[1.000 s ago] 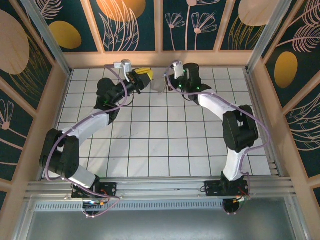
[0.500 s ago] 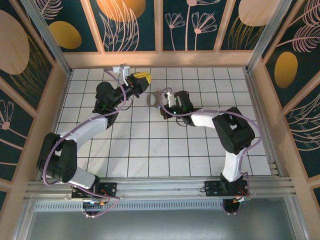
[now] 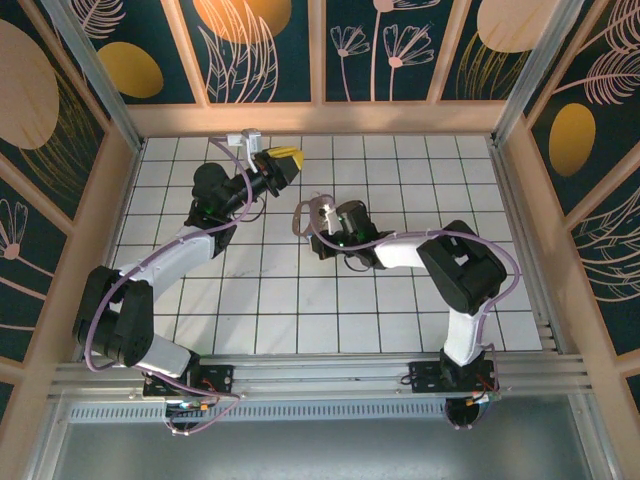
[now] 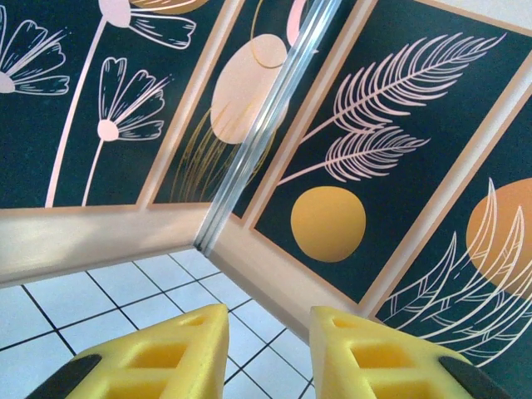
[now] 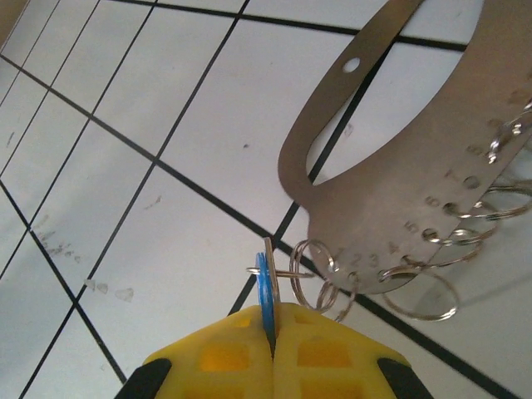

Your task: Put the keys on the keyring

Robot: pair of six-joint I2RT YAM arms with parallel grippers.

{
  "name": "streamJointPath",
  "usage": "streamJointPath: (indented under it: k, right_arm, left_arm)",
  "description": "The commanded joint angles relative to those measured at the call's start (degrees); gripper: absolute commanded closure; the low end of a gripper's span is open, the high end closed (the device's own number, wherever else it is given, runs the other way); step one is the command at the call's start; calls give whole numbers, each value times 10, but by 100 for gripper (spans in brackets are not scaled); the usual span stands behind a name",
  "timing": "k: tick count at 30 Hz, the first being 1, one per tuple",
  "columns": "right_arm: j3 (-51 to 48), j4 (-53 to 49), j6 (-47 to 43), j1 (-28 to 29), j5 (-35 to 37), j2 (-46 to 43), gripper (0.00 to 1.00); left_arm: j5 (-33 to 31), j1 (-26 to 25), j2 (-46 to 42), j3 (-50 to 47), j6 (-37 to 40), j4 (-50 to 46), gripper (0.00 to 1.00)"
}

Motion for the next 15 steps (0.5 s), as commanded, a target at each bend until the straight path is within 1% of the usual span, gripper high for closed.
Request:
streamJointPath:
  k: [1,2,3,5,7,8,9,12,15]
  right_arm:
    - [-11,3,9,20,-17,-31,100]
    - [-11,-3,8,26,-29,-35,96]
    - [-12,-10,6,31,-40,-40,88]
    - [-20,-20,5,42,-70,-55,67]
    - [-33,-25,10,45,-94,-72,55]
    - [-42,-24,13,46,-103,-83,47]
    - [-53,-21,15,46,-105,-97,42]
    - [-79,-27,18,42,-96,-146,39]
    - [-94,-57,4,35,-68,-200,35]
  left_arm:
    - [13,4,-8,0,-5,1,69]
    - [14,4,-8,1,-5,0,69]
    - [15,4,-8,2,-6,-1,68]
    - [20,4,-7,5,-7,-4,68]
    - [25,4,-4,6,-11,-3,67]
    - [29,4,-4,6,-13,-2,66]
    - [31,4,-4,6,-15,-1,66]
    - [35,4,-9,-1,-21,10,65]
    - [35,4,-22,-12,-20,14,63]
